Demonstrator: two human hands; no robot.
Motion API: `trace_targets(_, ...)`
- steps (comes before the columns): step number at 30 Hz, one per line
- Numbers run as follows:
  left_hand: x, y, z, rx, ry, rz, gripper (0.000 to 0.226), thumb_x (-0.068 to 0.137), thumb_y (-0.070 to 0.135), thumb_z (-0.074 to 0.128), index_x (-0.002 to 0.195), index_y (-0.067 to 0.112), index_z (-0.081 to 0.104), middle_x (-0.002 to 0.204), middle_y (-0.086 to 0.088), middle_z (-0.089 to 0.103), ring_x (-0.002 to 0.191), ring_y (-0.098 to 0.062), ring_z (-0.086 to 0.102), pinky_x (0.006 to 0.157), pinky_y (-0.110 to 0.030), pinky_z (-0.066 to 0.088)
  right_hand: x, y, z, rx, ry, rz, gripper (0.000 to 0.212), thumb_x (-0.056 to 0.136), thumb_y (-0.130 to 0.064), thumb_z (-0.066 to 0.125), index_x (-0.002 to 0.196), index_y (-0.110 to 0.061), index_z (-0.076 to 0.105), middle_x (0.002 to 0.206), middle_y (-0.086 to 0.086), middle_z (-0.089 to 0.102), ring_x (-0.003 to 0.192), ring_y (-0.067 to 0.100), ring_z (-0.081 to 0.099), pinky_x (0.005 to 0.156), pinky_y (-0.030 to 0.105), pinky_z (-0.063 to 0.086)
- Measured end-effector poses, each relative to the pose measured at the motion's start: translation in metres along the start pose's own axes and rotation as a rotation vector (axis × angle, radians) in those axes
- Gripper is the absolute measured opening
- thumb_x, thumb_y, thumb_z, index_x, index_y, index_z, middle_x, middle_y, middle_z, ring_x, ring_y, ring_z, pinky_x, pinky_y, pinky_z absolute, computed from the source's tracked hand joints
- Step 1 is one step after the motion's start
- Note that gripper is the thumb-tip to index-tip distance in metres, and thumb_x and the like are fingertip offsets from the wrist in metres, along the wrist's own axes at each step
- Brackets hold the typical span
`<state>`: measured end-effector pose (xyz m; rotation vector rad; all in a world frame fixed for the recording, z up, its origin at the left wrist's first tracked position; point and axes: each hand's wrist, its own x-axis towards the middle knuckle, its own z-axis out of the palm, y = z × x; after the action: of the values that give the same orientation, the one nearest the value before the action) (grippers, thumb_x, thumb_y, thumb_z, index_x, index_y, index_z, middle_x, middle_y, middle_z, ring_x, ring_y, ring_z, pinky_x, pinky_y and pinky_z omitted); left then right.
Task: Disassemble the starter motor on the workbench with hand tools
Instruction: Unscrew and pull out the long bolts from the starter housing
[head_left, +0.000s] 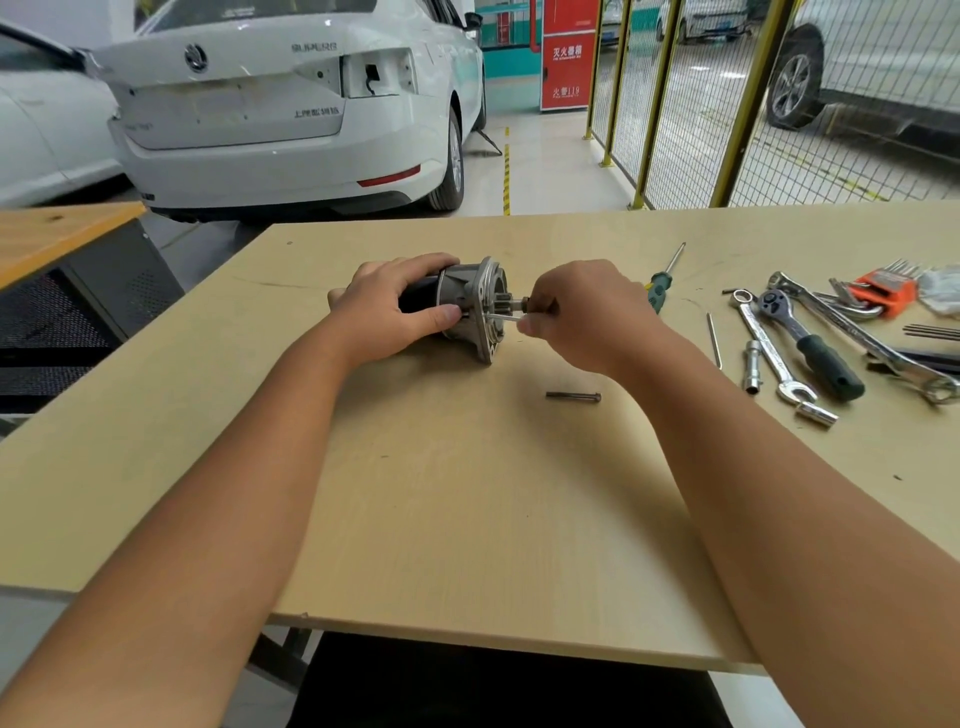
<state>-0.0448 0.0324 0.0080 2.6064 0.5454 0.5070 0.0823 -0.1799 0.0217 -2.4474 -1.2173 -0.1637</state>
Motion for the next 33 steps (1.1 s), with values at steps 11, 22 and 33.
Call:
trace_targets(11,0.0008,-0.0020,0.0024,0.005,0.018,0.006,0.053,0.081,0.076,0.051,0.133,0.070,0.042,0.132,0.027,0.056,0.138,-0.018,0.038,0.097,-0.047,0.025,0.0020,0.0017,0.0009,0.137,-0.071,-0.037,0.031,0.104,-0.035,0.051,0.090,-0.014,0.068,0.076,0.000,0.058,0.075,0.022,0.054,0.059,0.032,0.036)
trace_targets(22,-0.0016,0.0010,-0.0003,-0.017,0.004,0.015,0.060,0.076,0.075,0.056,0.134,0.067,0.044,0.131,0.030,0.058,0.137,-0.016,0.041,0.105,-0.054,0.029,-0.0021,0.0000,-0.0016,0.034,0.018,0.022,0.011,0.090,-0.042,0.071,0.086,-0.032,0.069,0.083,-0.009,0.063,0.090,0.023,0.056,0.086,0.046,0.048)
trace_targets(33,0.0011,-0.0025,0.0021,-0.014,0.014,0.013,0.053,0.080,0.077,0.048,0.133,0.070,0.043,0.135,0.031,0.056,0.139,-0.015,0.039,0.101,-0.050,0.027,0.0024,0.0030,0.0030,0.219,0.018,-0.073,0.021,0.098,-0.036,0.061,0.084,-0.021,0.066,0.077,-0.003,0.063,0.074,0.016,0.055,0.057,0.027,0.036)
